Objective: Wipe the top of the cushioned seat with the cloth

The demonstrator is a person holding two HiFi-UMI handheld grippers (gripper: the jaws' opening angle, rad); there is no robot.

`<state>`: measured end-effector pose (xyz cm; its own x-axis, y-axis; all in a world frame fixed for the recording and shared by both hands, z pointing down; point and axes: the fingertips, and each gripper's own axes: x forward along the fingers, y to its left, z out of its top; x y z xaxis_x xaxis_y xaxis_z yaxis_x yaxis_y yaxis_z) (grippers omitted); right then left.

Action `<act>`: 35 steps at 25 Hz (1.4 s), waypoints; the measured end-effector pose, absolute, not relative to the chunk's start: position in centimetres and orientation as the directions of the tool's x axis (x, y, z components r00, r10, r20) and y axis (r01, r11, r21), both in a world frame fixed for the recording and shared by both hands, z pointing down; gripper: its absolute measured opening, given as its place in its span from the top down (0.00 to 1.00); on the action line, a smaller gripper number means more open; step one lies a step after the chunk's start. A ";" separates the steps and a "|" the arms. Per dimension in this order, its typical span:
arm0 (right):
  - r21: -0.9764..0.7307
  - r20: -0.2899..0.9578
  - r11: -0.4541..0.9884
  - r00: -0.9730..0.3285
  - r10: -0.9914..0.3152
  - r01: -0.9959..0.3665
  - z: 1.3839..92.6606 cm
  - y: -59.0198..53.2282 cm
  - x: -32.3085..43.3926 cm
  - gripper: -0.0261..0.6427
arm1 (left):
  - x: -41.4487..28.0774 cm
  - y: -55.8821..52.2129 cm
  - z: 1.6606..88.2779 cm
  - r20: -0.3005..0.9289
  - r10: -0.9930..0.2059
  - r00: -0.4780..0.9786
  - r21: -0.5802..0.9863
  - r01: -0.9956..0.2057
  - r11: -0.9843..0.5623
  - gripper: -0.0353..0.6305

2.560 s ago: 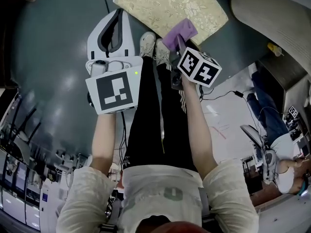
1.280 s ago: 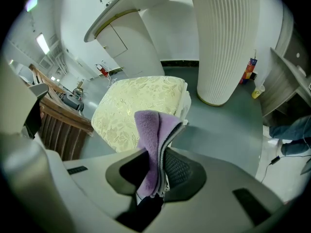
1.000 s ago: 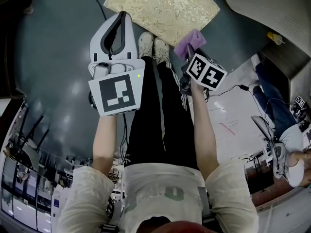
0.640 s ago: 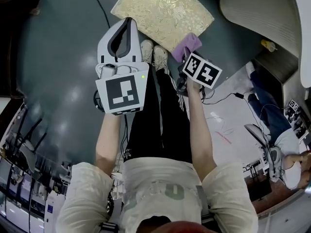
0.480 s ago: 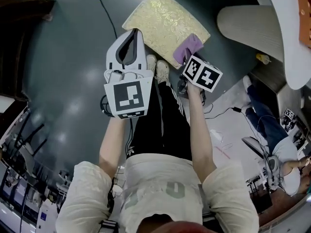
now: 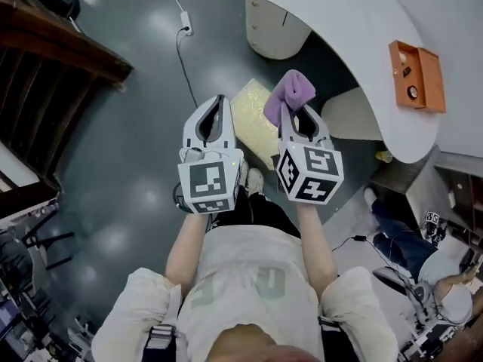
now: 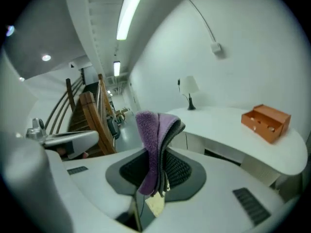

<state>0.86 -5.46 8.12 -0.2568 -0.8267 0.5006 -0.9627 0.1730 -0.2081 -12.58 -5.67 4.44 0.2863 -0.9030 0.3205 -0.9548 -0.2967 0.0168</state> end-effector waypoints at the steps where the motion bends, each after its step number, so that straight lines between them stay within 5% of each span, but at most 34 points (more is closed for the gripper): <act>1: -0.185 0.471 0.182 -0.249 -0.846 -0.966 6.0 -4.5 0.6 0.83 | -12.6 -4.8 3.1 0.311 -0.904 0.293 0.016 -0.953 -0.304 0.94; 10: -0.059 0.324 0.220 -0.228 -0.918 -0.974 -2.9 0.2 1.4 0.83 | -13.0 -1.4 -3.5 0.221 -0.930 0.295 0.014 -0.954 -0.299 0.94; 35: -0.057 0.307 0.284 -0.288 -0.907 -0.957 -3.2 0.5 -2.3 0.83 | -15.0 -0.2 -4.2 0.233 -0.934 0.271 -0.031 -0.958 -0.286 0.94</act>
<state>-2.31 0.54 -3.23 -0.2878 -0.9073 0.3067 -0.9570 0.2843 -0.0570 -14.99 -0.19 -4.17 0.2709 -0.9341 0.2325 -0.9579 -0.2855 -0.0311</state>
